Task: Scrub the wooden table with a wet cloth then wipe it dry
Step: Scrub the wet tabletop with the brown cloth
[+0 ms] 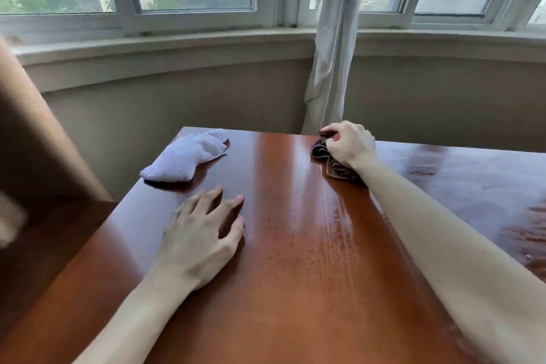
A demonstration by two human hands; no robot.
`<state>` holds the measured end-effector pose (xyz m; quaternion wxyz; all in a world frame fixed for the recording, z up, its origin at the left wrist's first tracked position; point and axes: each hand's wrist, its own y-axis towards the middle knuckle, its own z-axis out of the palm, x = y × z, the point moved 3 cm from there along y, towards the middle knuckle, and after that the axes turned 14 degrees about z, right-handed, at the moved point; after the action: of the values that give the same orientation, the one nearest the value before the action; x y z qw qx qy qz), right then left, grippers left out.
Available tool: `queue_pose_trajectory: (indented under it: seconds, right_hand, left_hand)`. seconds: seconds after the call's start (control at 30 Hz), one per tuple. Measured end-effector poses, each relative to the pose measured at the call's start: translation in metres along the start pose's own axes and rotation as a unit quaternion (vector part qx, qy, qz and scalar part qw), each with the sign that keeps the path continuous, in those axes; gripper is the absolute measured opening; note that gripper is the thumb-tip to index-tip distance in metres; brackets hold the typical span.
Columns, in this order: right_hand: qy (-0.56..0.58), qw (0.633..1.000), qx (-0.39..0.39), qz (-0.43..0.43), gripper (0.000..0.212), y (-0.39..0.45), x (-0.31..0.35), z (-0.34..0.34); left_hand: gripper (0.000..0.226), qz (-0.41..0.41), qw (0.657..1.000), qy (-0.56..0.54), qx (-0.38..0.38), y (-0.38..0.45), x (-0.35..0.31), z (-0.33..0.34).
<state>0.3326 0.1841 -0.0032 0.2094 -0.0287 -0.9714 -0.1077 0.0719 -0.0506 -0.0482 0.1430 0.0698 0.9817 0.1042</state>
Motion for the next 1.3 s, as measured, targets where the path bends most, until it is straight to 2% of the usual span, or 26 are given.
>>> queue_pose_trajectory:
  seconds: [0.13,0.27,0.4,0.57,0.7,0.77,0.83,0.9,1.0,1.07,1.17,1.23,1.3]
  right_hand:
    - [-0.008,1.000,-0.004,0.005,0.040,0.003,0.003,0.002]
    - [0.001,1.000,0.005,0.014,0.040,-0.040,0.008,0.000]
    - [-0.007,1.000,0.001,-0.002,0.038,-0.135,0.022,-0.012]
    - [-0.030,0.999,0.009,-0.034,0.037,-0.275,0.046,-0.033]
    - [-0.007,0.998,-0.012,-0.064,0.036,-0.367,0.048,-0.052]
    - [0.003,0.996,-0.020,-0.082,0.040,-0.399,0.036,-0.066]
    - [0.004,0.997,-0.011,-0.077,0.044,-0.412,0.012,-0.082]
    - [-0.012,0.999,-0.004,-0.034,0.042,-0.402,-0.018,-0.099]
    - [-0.049,0.996,-0.032,0.061,0.038,-0.366,-0.054,-0.111]
    - [-0.101,0.988,-0.070,0.090,0.036,-0.353,-0.049,-0.105]
    - [-0.151,0.981,-0.111,0.058,0.030,-0.363,-0.001,-0.088]
    - [-0.120,0.987,-0.108,0.000,0.031,-0.387,0.031,-0.074]
    - [-0.060,0.993,-0.071,-0.074,0.033,-0.417,0.045,-0.069]
  left_hand:
    - [0.060,-0.001,1.000,-0.006,0.009,0.000,0.000,-0.001]
    - [0.051,-0.002,1.000,-0.006,0.020,0.000,-0.004,-0.004]
    - [0.051,-0.009,0.999,-0.032,0.019,0.000,-0.007,-0.015]
    - [0.067,0.024,0.995,-0.097,0.021,-0.011,-0.012,-0.025]
    - [0.046,0.072,0.989,-0.122,0.047,-0.033,-0.051,-0.035]
    - [0.049,0.093,0.986,-0.119,0.076,-0.048,-0.070,-0.032]
    - [0.065,0.101,0.983,-0.093,0.121,-0.072,-0.079,-0.027]
    - [0.079,0.100,0.980,-0.074,0.154,-0.101,-0.081,-0.026]
    - [0.072,0.116,0.981,-0.068,0.144,-0.138,-0.072,-0.036]
    - [0.074,0.117,0.981,-0.044,0.147,-0.154,-0.065,-0.043]
    - [0.079,0.113,0.976,-0.007,0.184,-0.164,-0.062,-0.042]
    - [0.081,0.115,0.974,0.002,0.195,-0.161,-0.061,-0.045]
    - [0.080,0.118,0.971,-0.024,0.205,-0.154,-0.059,-0.053]
